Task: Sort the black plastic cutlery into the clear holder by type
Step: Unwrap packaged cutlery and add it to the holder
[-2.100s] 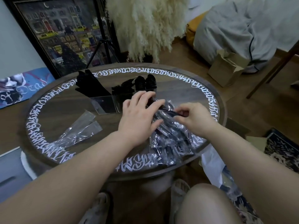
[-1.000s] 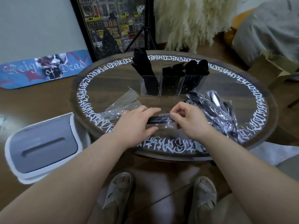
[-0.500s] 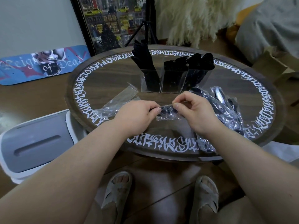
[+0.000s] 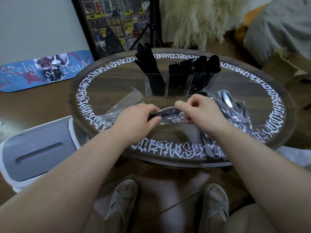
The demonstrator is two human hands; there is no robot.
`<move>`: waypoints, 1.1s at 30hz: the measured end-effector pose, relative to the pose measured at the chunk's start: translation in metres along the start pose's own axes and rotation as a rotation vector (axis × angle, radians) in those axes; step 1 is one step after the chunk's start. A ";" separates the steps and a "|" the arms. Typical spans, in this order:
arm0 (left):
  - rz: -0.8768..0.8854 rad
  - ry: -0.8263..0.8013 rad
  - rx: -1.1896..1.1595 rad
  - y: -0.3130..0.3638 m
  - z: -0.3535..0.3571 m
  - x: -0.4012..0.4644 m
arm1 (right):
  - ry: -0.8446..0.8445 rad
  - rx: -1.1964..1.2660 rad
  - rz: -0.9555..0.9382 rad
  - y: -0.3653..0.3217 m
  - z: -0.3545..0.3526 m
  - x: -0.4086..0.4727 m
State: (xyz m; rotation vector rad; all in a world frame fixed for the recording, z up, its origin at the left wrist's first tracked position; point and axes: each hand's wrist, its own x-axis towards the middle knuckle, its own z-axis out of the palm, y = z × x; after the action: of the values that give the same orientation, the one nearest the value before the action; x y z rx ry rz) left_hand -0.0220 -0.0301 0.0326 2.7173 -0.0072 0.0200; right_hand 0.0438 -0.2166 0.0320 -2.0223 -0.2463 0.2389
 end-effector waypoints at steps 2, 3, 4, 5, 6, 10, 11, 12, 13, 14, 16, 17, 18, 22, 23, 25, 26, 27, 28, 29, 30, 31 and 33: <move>-0.015 0.048 0.015 0.001 0.001 0.001 | 0.090 -0.175 0.013 -0.002 0.003 0.001; -0.021 0.065 0.022 0.001 0.001 0.002 | 0.122 -0.242 0.025 -0.003 0.004 0.002; -0.024 0.076 0.026 0.001 0.002 0.002 | 0.140 -0.281 0.036 -0.004 0.005 0.002; -0.027 0.083 0.027 0.002 0.002 0.002 | 0.146 -0.297 0.048 -0.005 0.007 0.003; -0.029 0.088 0.027 0.003 0.002 0.001 | 0.148 -0.296 0.055 -0.005 0.008 0.003; -0.009 0.110 -0.008 0.005 0.004 0.000 | 0.147 -0.170 0.067 -0.006 0.013 0.002; -0.004 0.110 -0.032 0.006 0.004 0.000 | 0.147 -0.123 0.063 -0.005 0.014 0.003; -0.004 0.107 -0.054 0.006 0.004 -0.001 | 0.140 -0.085 0.061 -0.006 0.014 0.003; -0.013 0.102 -0.072 0.005 0.003 -0.001 | 0.124 -0.052 0.059 -0.006 0.013 0.004; -0.027 0.099 -0.082 0.003 0.002 0.000 | 0.104 -0.019 0.060 -0.006 0.012 0.005; -0.049 0.105 -0.092 -0.003 0.001 0.000 | 0.082 0.068 0.086 -0.006 0.008 0.007; -0.051 0.105 -0.092 -0.005 0.000 0.000 | 0.082 0.109 0.102 -0.004 0.005 0.008; -0.050 0.098 -0.093 -0.006 0.000 0.000 | 0.093 0.135 0.115 -0.003 0.003 0.009; -0.066 0.042 -0.093 -0.005 -0.001 -0.001 | 0.239 -0.164 0.074 0.002 -0.002 0.012; -0.080 0.038 -0.083 -0.005 -0.001 -0.001 | 0.330 -0.263 -0.009 -0.002 -0.002 0.009; -0.111 0.050 -0.058 -0.005 0.000 0.001 | 0.449 -0.249 -0.300 -0.012 -0.001 0.000; -0.127 0.062 -0.051 -0.005 0.000 0.002 | 0.419 -0.202 -0.420 -0.017 0.001 -0.006; -0.139 0.073 -0.049 -0.005 0.000 0.003 | 0.341 -0.189 -0.479 -0.019 0.005 -0.010; -0.144 0.081 -0.051 -0.005 0.000 0.003 | 0.246 -0.232 -0.460 -0.020 0.008 -0.013; -0.141 0.085 -0.061 -0.004 0.000 0.003 | 0.160 -0.307 -0.388 -0.017 0.011 -0.012; -0.130 0.085 -0.076 -0.004 0.000 0.002 | 0.112 -0.365 -0.307 -0.014 0.010 -0.009; -0.114 0.084 -0.091 -0.002 -0.001 0.002 | 0.101 -0.370 -0.231 -0.010 0.009 -0.005; -0.082 0.076 -0.107 -0.001 -0.001 0.000 | 0.096 -0.226 -0.121 -0.007 0.004 0.002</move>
State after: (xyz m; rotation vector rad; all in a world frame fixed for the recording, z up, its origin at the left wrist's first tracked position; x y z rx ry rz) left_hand -0.0221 -0.0288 0.0335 2.6057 0.1215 0.0958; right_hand 0.0444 -0.2093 0.0366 -2.2266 -0.3469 0.0385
